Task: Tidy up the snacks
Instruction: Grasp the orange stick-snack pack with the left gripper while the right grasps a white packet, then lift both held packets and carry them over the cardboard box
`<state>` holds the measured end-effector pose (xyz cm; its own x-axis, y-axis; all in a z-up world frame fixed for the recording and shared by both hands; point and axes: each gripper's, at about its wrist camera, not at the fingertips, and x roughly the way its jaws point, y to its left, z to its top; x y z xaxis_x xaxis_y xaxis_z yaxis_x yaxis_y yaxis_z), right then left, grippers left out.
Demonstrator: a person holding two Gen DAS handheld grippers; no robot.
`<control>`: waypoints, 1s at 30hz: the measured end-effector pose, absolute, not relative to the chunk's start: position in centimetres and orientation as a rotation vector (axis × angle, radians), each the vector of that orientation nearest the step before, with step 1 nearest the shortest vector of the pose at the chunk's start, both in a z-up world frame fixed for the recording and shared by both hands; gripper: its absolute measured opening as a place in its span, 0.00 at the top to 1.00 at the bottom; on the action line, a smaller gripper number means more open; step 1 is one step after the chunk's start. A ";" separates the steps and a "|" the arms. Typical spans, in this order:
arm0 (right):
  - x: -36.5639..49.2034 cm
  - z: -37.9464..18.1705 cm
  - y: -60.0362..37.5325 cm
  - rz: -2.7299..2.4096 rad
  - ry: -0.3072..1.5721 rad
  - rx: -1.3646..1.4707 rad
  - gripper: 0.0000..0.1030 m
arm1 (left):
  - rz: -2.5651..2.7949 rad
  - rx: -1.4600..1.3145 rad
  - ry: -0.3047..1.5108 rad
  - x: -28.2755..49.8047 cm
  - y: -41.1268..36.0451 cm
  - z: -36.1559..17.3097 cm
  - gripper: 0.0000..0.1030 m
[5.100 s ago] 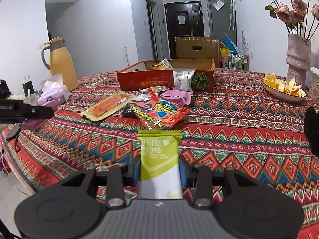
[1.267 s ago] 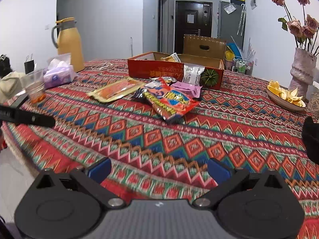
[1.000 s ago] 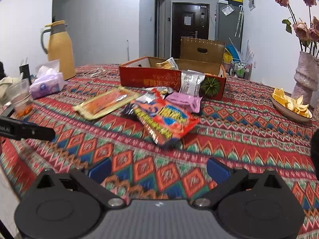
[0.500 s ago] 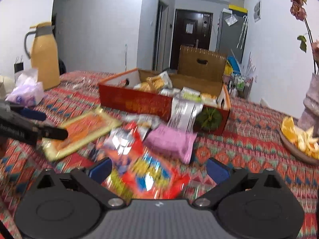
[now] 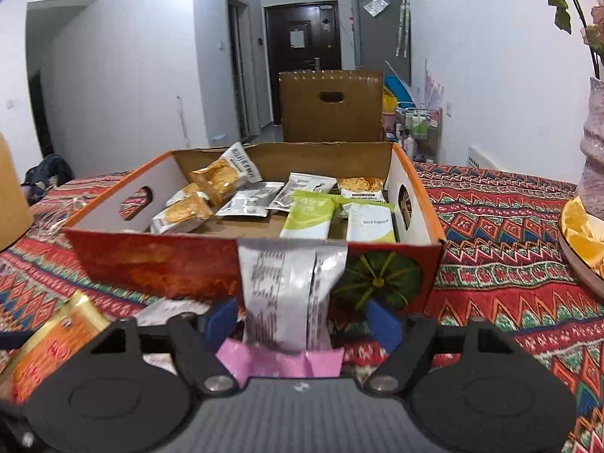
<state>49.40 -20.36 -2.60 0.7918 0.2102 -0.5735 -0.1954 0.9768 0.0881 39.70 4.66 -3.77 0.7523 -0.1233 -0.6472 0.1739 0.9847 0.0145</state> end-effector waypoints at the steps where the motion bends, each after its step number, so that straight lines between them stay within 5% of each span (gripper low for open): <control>1: 49.7 -2.7 -20.2 0.226 0.621 0.035 0.38 | -0.164 0.070 0.704 39.8 4.7 -3.8 0.00; 3: 50.2 -2.9 -19.7 0.243 0.636 0.037 0.55 | -0.155 0.066 0.703 39.8 4.9 -3.7 0.08; 6: 49.6 -2.9 -19.5 0.254 0.615 0.023 0.62 | -0.150 0.047 0.674 39.3 5.2 -3.2 0.37; 9: 48.2 -1.9 -19.9 0.246 0.573 0.025 0.63 | -0.135 0.072 0.653 38.3 5.0 -3.0 0.52; 20: 35.5 3.3 -22.5 0.324 0.487 -0.090 0.63 | -0.102 -0.061 0.651 28.4 5.4 -0.3 0.57; 30: 22.8 -0.1 -25.1 0.376 0.655 0.000 0.63 | -0.104 -0.120 0.612 19.4 4.5 2.7 0.56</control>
<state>22.80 -25.05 -0.12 0.7284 0.3408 -0.5944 -0.3409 0.9328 0.1170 19.40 4.49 2.69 0.8136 -0.1328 -0.5660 0.0621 0.9878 -0.1426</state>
